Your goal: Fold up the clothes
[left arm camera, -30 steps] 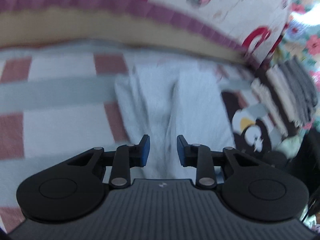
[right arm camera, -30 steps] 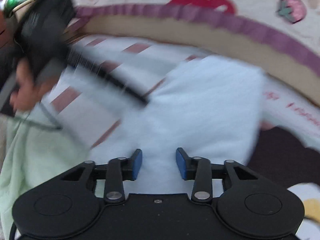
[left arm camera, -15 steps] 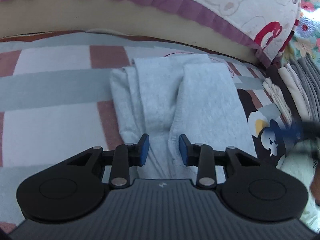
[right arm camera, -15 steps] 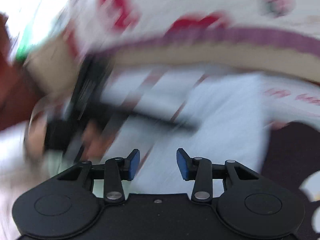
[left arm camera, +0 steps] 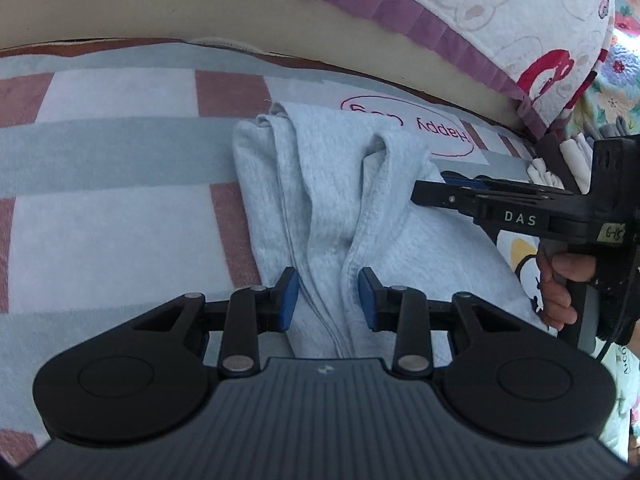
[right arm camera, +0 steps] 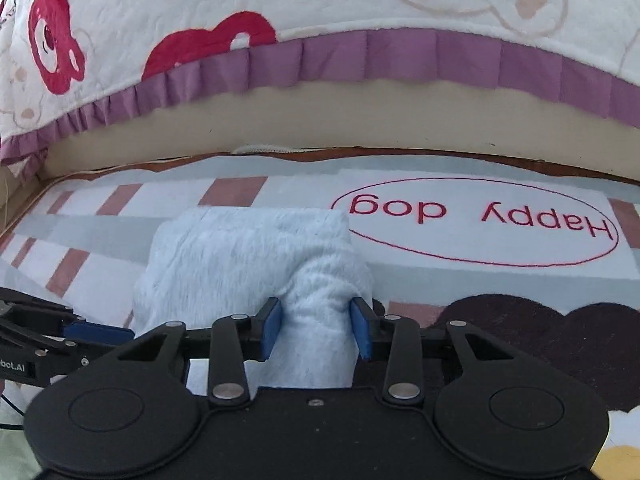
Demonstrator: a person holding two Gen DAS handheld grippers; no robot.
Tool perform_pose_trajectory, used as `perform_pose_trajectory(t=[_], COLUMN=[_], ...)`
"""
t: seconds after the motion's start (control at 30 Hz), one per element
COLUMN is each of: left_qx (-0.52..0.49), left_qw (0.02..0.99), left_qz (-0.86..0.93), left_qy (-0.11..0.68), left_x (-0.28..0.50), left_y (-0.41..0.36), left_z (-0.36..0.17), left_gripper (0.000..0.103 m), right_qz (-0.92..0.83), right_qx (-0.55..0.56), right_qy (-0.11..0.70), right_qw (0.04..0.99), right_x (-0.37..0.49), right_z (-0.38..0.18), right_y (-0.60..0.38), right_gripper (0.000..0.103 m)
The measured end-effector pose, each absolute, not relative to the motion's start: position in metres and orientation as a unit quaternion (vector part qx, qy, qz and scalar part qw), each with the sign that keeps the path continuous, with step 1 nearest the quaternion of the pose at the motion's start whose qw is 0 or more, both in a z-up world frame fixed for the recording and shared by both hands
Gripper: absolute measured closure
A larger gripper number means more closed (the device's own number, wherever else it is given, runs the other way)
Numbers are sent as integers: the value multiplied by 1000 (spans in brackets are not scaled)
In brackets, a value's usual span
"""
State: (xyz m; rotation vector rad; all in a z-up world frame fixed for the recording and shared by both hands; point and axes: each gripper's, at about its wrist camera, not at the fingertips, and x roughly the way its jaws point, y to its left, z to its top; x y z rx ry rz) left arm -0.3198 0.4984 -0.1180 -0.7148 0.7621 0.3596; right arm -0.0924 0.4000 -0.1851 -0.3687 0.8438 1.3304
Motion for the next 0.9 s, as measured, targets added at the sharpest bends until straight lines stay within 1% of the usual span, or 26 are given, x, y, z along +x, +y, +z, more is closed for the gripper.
perform_pose_trajectory(t=[0.07,0.2,0.23,0.3,0.33,0.47,0.53,0.6,0.63,0.7,0.77,0.8,0.87,0.9], left_qx=[-331,-318,-316,-316,-317,-316,-314,-310,-311,-333,-352,-347,-333,-327], left_qw=[856,870,874,883,887,899,898,889,882,874,868,868,871,871], left_qz=[166,158,160,155,153,147,145,159,169,168,167,167,167,168], left_qy=[361,341,333,311,298,264,271,297,311,310,308,313,321,325], left_x=[-321,-325,-326,-328,-329,-322,-314,-306,-304,-305,-307,-306,-304,-303], left_y=[498,496,496,498,499,502,503,504,506,511,515,515,513,512], left_z=[-114,-101,-99,-95,-93,-93,-100,-111,-118,-124,-126,-125,-124,-124], left_gripper=[69,69,70,70,70,69,69,69,68,67,67,67,67,67], right_qz=[597,621,628,622,623,631,632,630,630,636,647,656,670,669], right_qx=[-160,-148,-157,-198,-202,-207,-209,-202,-201,-189,-155,-141,-159,-192], right_qy=[372,331,335,353,360,373,375,379,380,371,370,372,378,374], right_qw=[693,695,684,670,665,648,645,646,647,650,648,641,620,613], right_x=[-94,-105,-106,-111,-110,-111,-113,-113,-114,-119,-125,-129,-139,-148], right_z=[-183,-163,-160,-165,-169,-179,-180,-180,-178,-164,-150,-146,-147,-152], right_y=[399,400,406,427,435,461,465,464,461,445,419,404,382,374], right_gripper=[60,59,60,57,55,55,55,55,55,55,55,55,57,57])
